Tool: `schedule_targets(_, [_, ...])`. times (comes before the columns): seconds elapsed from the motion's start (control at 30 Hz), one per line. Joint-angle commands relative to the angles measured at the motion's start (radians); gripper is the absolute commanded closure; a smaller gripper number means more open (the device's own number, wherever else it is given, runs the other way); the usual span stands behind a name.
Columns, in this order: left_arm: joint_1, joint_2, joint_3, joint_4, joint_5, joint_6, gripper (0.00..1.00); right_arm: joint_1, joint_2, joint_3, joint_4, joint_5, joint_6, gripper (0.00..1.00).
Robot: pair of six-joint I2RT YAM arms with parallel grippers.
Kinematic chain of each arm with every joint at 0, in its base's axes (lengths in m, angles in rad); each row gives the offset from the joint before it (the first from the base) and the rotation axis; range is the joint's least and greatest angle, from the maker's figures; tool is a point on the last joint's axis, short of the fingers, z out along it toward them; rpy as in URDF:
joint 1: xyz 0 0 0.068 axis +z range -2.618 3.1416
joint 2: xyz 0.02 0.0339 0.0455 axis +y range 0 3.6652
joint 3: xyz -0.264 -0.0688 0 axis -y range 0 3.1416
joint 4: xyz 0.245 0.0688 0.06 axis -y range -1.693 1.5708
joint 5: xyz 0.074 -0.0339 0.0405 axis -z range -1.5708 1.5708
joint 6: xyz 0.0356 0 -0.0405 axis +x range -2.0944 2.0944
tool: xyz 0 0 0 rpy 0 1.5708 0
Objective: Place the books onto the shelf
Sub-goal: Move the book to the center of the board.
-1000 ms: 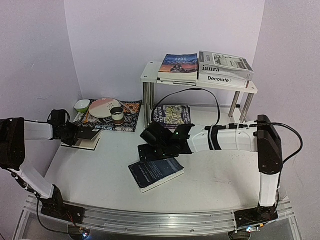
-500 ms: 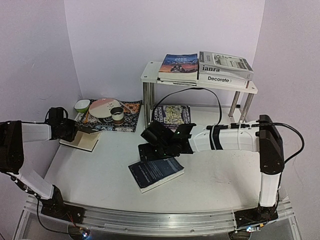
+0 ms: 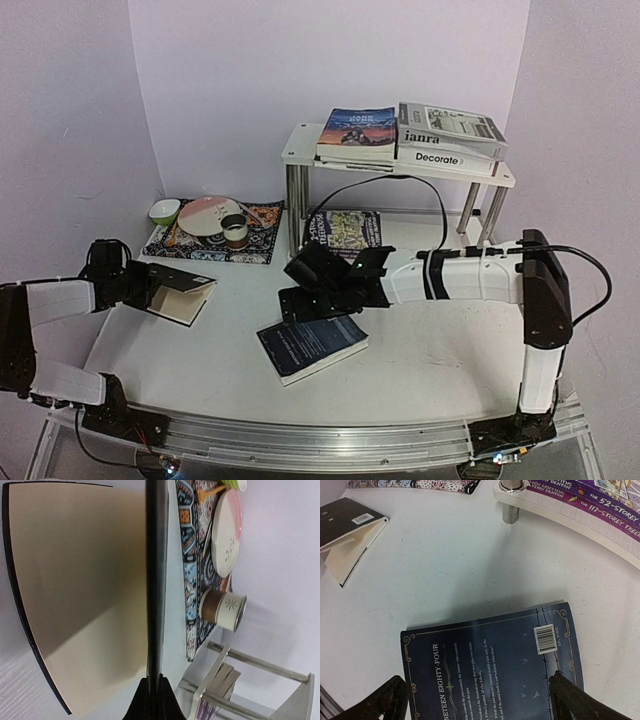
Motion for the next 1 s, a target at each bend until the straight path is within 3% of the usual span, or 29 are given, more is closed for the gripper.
schedule_targets(0.0, [-0.038, -0.061, -0.07, -0.076, 0.216, 0.031, 1.0, -0.005, -0.076, -0.03, -0.042, -0.023, -0.021, 0.02])
schedule_targets(0.2, [-0.047, -0.115, -0.117, -0.201, 0.372, 0.112, 1.0, -0.023, -0.109, -0.082, -0.058, -0.129, -0.035, 0.02])
schedule_targets(0.43, [-0.092, -0.045, 0.006, -0.478, 0.513, 0.358, 1.0, -0.03, -0.134, -0.109, -0.078, -0.167, -0.069, 0.02])
schedule_targets(0.73, [-0.23, 0.157, 0.139, -0.583, 0.697, 0.663, 1.0, -0.096, -0.143, -0.124, -0.134, -0.315, -0.051, 0.02])
schedule_targets(0.93, [-0.359, 0.289, 0.22, -0.587, 0.81, 0.779, 0.99, -0.16, -0.093, -0.125, -0.045, -0.558, 0.069, 0.04])
schedule_targets(0.97, [-0.369, 0.309, 0.233, -0.587, 0.825, 0.792, 0.95, -0.162, -0.081, -0.115, -0.027, -0.578, 0.093, 0.04])
